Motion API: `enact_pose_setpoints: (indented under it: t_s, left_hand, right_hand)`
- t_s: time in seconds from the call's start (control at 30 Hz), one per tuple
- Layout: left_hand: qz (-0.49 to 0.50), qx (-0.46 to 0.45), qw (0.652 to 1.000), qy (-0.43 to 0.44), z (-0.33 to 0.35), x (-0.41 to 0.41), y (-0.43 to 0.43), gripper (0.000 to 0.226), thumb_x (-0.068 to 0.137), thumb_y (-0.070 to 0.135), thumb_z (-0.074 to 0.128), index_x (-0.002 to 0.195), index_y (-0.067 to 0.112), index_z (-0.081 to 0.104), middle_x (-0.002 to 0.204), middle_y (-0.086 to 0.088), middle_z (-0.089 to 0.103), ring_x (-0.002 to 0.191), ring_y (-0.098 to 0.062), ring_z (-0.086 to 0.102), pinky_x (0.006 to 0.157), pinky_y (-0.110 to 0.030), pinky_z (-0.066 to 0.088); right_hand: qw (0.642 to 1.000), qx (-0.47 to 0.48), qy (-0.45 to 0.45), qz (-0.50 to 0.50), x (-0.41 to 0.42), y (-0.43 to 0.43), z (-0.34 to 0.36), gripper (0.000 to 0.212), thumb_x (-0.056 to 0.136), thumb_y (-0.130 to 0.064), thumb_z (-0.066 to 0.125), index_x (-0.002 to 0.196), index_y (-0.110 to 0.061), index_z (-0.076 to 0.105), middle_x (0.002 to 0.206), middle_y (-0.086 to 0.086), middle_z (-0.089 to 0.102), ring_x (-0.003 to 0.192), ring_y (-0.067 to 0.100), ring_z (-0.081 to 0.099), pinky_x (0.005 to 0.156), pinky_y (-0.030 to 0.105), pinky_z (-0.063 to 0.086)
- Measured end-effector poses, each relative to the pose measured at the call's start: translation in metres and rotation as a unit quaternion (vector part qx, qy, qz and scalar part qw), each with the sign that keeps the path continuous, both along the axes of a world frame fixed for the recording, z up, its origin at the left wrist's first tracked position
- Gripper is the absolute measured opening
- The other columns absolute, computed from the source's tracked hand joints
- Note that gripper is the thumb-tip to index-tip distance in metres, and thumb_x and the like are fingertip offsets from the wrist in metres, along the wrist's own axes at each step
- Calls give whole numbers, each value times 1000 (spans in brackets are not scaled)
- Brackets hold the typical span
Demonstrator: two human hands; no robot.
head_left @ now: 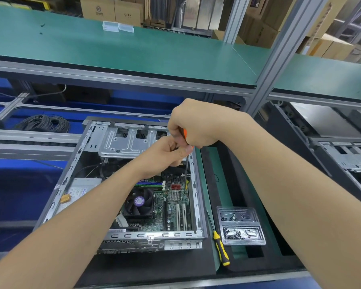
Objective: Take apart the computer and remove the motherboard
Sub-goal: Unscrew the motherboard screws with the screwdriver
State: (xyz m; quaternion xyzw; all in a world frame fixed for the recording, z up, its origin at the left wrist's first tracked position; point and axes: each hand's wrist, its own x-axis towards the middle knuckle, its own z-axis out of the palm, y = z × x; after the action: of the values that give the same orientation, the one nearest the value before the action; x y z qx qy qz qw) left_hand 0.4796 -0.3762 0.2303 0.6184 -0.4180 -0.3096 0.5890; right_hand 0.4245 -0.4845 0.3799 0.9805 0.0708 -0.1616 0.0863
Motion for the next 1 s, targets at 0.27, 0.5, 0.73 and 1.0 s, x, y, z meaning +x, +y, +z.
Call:
enact_pose_setpoints:
  t_s: [0.27, 0.5, 0.73, 1.0]
  left_hand:
    - [34, -49, 998, 10, -8, -5, -6, 19, 108, 12, 49, 110, 14, 68, 66, 8, 29, 56, -14, 20, 54, -29, 20]
    - [32, -55, 998, 22, -7, -7, -11, 21, 108, 14, 51, 117, 25, 66, 66, 16, 33, 54, -8, 23, 52, -24, 23]
    - [13, -30, 999, 16, -3, -7, -5, 26, 108, 15, 49, 95, 30, 67, 66, 11, 28, 57, -12, 20, 54, -28, 19]
    - [-2, -12, 1000, 6, 1, -6, -4, 27, 109, 15, 48, 82, 18, 51, 64, 7, 24, 58, -19, 15, 54, -29, 18]
  right_hand:
    - [984, -17, -149, -93, -3, 1, -9, 46, 93, -64, 55, 86, -18, 52, 77, -2, 44, 76, 27, 53, 65, 38, 45]
    - [972, 18, -175, -154, 6, 0, -21, 39, 97, -28, 65, 72, -11, 41, 70, 4, 43, 55, 21, 46, 46, 27, 31]
    - [998, 2, -53, 12, -4, -8, -1, 10, 85, -14, 71, 85, -24, 69, 82, -3, 69, 78, 18, 64, 54, 26, 41]
    - [1000, -4, -29, 2, -7, -8, -1, 30, 77, 3, 61, 69, -26, 62, 75, -7, 64, 81, 22, 63, 60, 28, 48]
